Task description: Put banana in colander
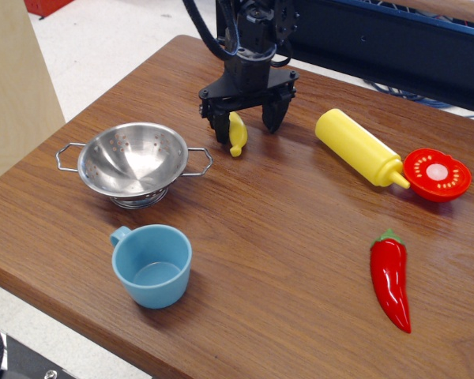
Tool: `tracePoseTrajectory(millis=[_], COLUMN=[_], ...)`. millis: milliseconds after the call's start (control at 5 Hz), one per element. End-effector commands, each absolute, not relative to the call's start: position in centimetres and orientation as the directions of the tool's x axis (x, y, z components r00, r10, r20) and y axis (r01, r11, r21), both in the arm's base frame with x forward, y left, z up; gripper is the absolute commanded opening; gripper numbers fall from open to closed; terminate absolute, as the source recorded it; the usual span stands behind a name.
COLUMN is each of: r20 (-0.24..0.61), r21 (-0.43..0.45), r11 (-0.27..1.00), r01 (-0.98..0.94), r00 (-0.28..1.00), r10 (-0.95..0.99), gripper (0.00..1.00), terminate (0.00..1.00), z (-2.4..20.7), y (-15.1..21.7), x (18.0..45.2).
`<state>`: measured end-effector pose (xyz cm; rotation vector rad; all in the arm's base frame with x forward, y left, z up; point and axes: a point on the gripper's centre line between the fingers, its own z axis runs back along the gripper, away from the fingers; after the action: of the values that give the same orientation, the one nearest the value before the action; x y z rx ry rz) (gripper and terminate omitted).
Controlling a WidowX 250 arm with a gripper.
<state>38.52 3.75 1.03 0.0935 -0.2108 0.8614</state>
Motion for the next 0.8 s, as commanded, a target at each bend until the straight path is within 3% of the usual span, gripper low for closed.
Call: tracePoseTrajectory(millis=[0, 200, 400, 600], r20=[0.25, 0.24, 0.221, 0.221], r21=[0.036, 0.024, -0.002, -0.012], r11=[0.695, 0.727, 0.778, 0.825], r01=[-0.718, -0.687, -0.628, -0.565], r00=[0.68, 0.709, 0.759, 0.803], r10=[0.689, 0.663, 0.613, 0.553], gripper=[0.0, 0.0, 0.0, 0.0], terminate=[0.0, 0.0, 0.0, 0.0], z=[1.8, 4.1, 7.0, 8.4], y=[2.8, 2.1, 1.4, 2.4], x=[38.6, 37.9, 36.1, 33.4])
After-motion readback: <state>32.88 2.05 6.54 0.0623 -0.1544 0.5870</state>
